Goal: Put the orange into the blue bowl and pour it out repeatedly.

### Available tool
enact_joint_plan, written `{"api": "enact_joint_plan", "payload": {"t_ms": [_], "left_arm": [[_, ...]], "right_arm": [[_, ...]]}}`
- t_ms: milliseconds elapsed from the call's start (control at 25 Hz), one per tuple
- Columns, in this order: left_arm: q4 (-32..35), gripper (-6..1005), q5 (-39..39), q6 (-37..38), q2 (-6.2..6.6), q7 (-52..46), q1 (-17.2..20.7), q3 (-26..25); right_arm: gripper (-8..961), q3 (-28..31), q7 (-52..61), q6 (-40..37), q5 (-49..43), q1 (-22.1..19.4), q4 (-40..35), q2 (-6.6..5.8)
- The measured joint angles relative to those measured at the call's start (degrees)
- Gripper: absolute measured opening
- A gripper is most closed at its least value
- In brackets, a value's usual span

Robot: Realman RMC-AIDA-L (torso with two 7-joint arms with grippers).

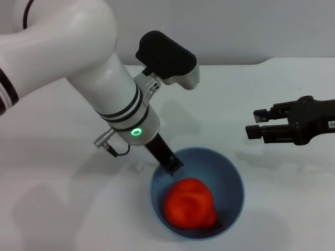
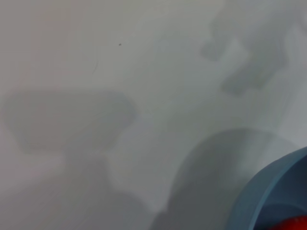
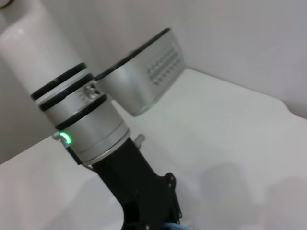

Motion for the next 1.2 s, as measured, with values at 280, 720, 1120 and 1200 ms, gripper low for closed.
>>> {"api": "enact_joint_plan", "payload": {"t_ms": [280, 720, 1120, 1200], "left_arm": [[0.2, 132, 0.3, -3.6, 0.29, 0.0, 1.1, -0.7], [6.4, 342, -1.2, -4.7, 0.84, 3.3, 7.1, -14.9], [6.4, 537, -29.4, -2.3, 1.21, 21.1, 18.5, -39.7], [2.1, 536, -41.7, -1.5, 1.25, 28.2, 21.1, -44.5]], "right_arm": [[510, 0.2, 0.0, 1.2, 0.0, -0.4, 1.5, 0.0], [510, 1.6, 0.1, 3.7, 0.0, -1.6, 2.8, -0.01], [510, 7.6, 0.1, 6.2, 2.5, -1.7, 6.9, 0.0], [510, 10.8, -0.1, 6.5, 7.3, -1.8, 10.6, -0.19]]}}
